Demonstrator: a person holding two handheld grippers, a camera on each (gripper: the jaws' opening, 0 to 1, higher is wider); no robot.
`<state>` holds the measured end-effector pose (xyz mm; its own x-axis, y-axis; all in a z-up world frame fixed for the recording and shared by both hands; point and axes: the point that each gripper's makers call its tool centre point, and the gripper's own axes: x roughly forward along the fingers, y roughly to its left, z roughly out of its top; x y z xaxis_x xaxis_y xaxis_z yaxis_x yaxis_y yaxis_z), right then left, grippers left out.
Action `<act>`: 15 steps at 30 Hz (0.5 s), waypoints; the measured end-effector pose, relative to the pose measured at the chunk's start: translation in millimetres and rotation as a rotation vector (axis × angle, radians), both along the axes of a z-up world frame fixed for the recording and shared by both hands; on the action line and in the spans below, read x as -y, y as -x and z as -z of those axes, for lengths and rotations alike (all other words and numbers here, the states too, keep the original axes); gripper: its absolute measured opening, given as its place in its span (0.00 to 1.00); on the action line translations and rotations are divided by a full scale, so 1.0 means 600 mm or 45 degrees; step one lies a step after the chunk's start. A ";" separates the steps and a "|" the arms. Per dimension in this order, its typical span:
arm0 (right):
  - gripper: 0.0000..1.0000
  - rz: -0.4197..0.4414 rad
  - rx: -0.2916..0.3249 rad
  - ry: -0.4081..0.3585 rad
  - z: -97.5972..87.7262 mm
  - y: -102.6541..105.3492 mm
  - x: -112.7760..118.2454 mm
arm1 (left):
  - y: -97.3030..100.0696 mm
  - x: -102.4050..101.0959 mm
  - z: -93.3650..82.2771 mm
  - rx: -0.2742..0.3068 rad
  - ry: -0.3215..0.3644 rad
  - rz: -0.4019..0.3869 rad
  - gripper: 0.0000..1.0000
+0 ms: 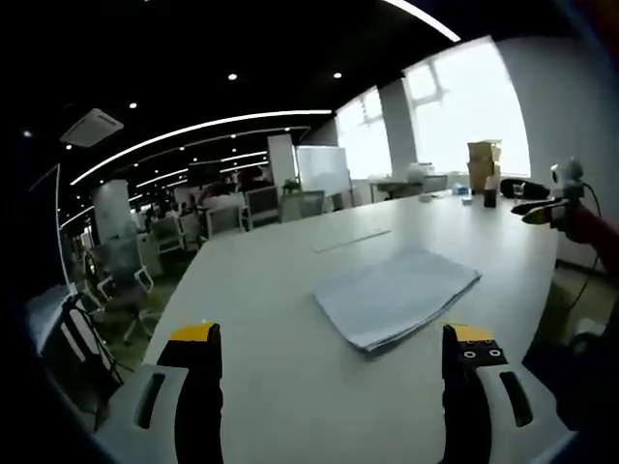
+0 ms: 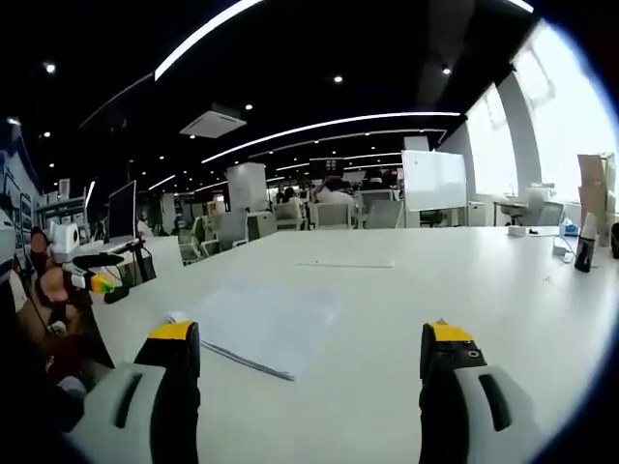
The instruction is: Organize the stack of printing papers by aligning and flattening the scattered papers on the table
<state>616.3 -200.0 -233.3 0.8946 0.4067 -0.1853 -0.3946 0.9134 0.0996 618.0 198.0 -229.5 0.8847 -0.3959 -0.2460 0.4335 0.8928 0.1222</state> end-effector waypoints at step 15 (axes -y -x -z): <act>0.90 0.026 0.010 0.056 -0.013 0.017 0.020 | 0.014 -0.013 0.001 -0.021 -0.002 -0.003 0.97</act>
<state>606.3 -212.1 -225.7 0.9041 0.3801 -0.1955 -0.3766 0.9247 0.0563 609.7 205.9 -230.1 0.8814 -0.3937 -0.2608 0.4336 0.8936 0.1164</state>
